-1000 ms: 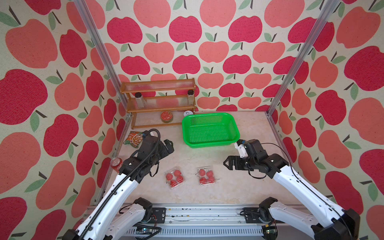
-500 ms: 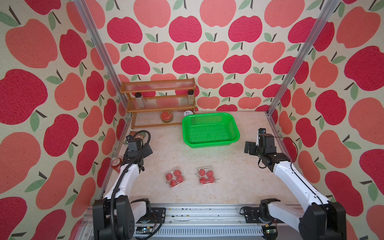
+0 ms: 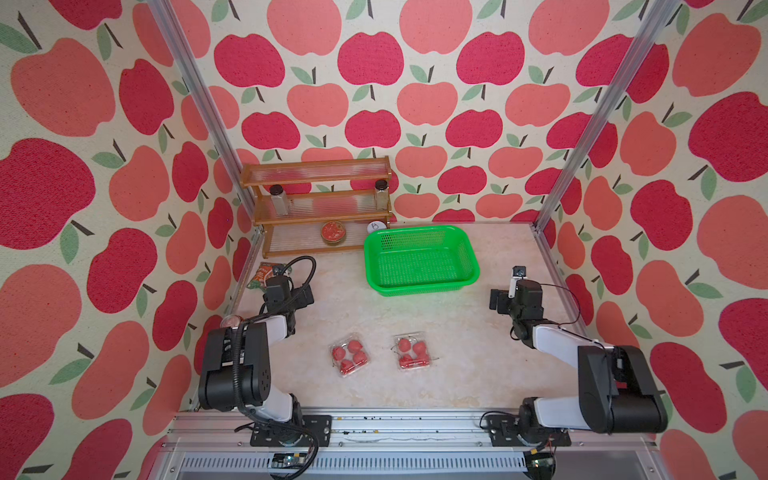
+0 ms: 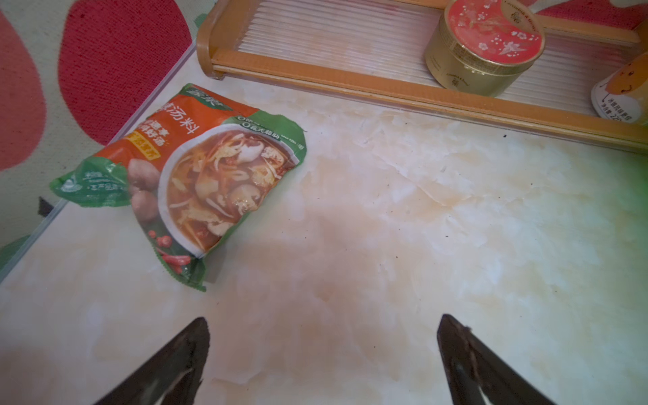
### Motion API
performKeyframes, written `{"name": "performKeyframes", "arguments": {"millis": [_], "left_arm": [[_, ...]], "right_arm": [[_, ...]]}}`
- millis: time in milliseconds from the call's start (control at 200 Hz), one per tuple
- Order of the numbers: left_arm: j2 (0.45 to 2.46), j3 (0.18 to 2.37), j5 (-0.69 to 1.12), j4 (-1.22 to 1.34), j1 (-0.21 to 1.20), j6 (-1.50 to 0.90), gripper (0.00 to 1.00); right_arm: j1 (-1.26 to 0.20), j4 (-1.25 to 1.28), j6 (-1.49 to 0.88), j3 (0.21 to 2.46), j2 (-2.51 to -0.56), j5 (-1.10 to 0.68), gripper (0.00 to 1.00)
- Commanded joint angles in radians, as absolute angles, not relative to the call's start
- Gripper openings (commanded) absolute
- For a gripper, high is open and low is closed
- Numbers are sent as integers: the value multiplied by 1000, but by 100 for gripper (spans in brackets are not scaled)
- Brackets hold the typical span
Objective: Pack strawberries into containers
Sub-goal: Reset both arms
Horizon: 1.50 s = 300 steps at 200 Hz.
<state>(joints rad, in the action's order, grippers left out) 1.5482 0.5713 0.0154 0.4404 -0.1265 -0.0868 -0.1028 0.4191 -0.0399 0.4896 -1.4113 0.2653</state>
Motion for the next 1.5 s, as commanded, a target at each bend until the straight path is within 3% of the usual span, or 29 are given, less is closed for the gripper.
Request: {"name": "performKeyframes", "arguments": {"millis": [0, 230, 305, 390, 485, 580, 640, 750, 1496], "left_arm": [[1574, 602, 87, 492, -123, -25, 99], [1556, 564, 105, 541, -131, -29, 99], [1550, 551, 115, 560, -135, -31, 99], [1548, 542, 114, 576, -135, -31, 99], [1539, 505, 93, 624, -128, -29, 99], [1601, 349, -10, 1002, -102, -28, 99], [1543, 378, -63, 843, -105, -73, 99], [1562, 415, -87, 804, -77, -42, 99], [1570, 413, -65, 823, -78, -31, 99]], "right_arm": [[-87, 547, 4, 516, -1453, 232, 99], [-42, 781, 16, 421, -1517, 106, 99], [-39, 1032, 13, 346, -1591, 118, 99], [-40, 841, 6, 393, -1531, 124, 99], [-41, 925, 18, 372, -1557, 117, 99], [-43, 880, 15, 382, -1541, 124, 99], [-50, 899, 26, 379, -1550, 125, 99], [-54, 878, 32, 387, -1545, 128, 99], [-68, 873, 43, 390, -1548, 145, 99]]}}
